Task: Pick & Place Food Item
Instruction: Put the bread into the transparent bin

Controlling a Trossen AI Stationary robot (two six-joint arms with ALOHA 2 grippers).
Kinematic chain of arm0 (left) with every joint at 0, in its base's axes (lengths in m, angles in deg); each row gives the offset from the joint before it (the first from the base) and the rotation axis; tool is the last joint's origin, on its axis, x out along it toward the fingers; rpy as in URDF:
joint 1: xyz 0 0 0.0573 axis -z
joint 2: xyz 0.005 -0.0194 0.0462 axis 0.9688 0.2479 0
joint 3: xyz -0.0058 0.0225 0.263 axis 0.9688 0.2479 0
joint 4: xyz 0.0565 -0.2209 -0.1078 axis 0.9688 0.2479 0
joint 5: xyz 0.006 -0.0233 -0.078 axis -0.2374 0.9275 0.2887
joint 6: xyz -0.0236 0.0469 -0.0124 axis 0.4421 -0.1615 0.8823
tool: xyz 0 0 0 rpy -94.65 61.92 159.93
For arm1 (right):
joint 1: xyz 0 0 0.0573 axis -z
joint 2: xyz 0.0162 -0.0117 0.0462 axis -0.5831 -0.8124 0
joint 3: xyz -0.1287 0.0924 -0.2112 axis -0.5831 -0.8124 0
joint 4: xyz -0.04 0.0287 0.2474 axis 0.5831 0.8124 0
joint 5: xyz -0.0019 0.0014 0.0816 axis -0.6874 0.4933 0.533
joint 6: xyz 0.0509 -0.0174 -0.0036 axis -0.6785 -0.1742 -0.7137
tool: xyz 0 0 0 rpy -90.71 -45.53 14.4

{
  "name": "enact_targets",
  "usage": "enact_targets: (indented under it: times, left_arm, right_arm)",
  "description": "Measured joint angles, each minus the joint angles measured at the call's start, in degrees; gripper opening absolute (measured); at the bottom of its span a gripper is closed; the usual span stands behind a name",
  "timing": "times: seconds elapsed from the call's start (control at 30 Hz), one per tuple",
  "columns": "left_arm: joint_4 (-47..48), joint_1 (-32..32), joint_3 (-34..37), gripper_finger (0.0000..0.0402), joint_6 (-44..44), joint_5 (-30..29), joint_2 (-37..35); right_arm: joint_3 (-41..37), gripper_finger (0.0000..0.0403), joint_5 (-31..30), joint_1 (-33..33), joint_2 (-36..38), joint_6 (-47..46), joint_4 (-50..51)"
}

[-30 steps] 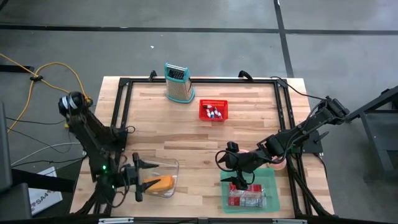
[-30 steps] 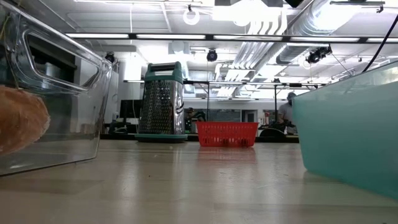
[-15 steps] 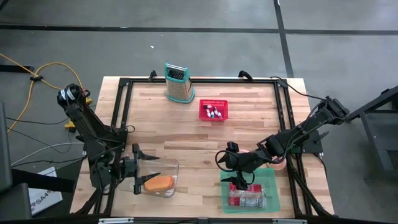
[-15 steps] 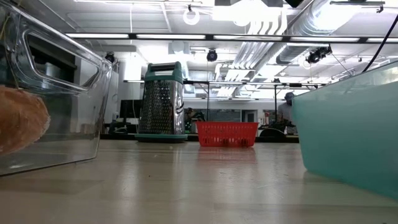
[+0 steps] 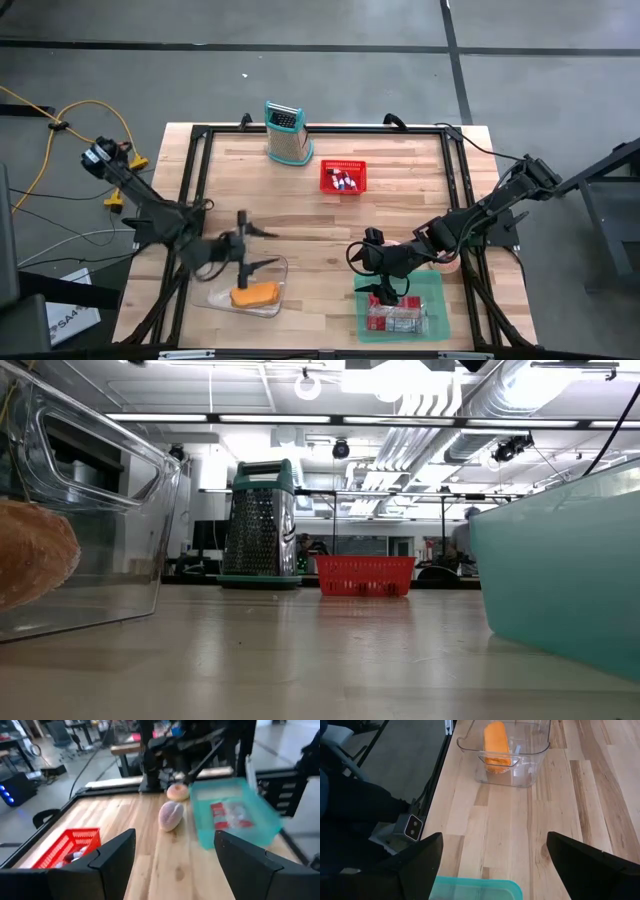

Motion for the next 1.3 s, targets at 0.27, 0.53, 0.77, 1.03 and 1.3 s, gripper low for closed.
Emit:
enact_targets:
  times: [0.27, 0.53, 0.77, 1.03, 1.3]
  left_arm:
    - [10.9, -16.3, 0.0, 0.0262, -2.2, 10.9, -4.6]
    - [13.6, -31.0, 0.0, 0.0262, -9.9, 29.4, -6.9]
    - [15.5, -42.3, 0.0, 0.0262, -10.8, 38.9, -6.9]
    - [17.8, -50.6, 0.0, 0.0262, -14.9, 48.7, -6.9]
    - [18.2, -52.8, 0.0, 0.0262, -16.7, 52.5, -6.9]
  right_arm:
    - [0.0, 0.0346, 0.0, 0.0, 0.0, 0.0, 0.0]
    - [0.0, 0.0346, 0.0, 0.0, 0.0, 0.0, 0.0]
    - [0.0, 0.0346, 0.0, 0.0, 0.0, 0.0, 0.0]
    - [0.0, 0.0346, 0.0, 0.0, 0.0, 0.0, 0.0]
    - [0.0, 0.0346, 0.0, 0.0, 0.0, 0.0, 0.0]
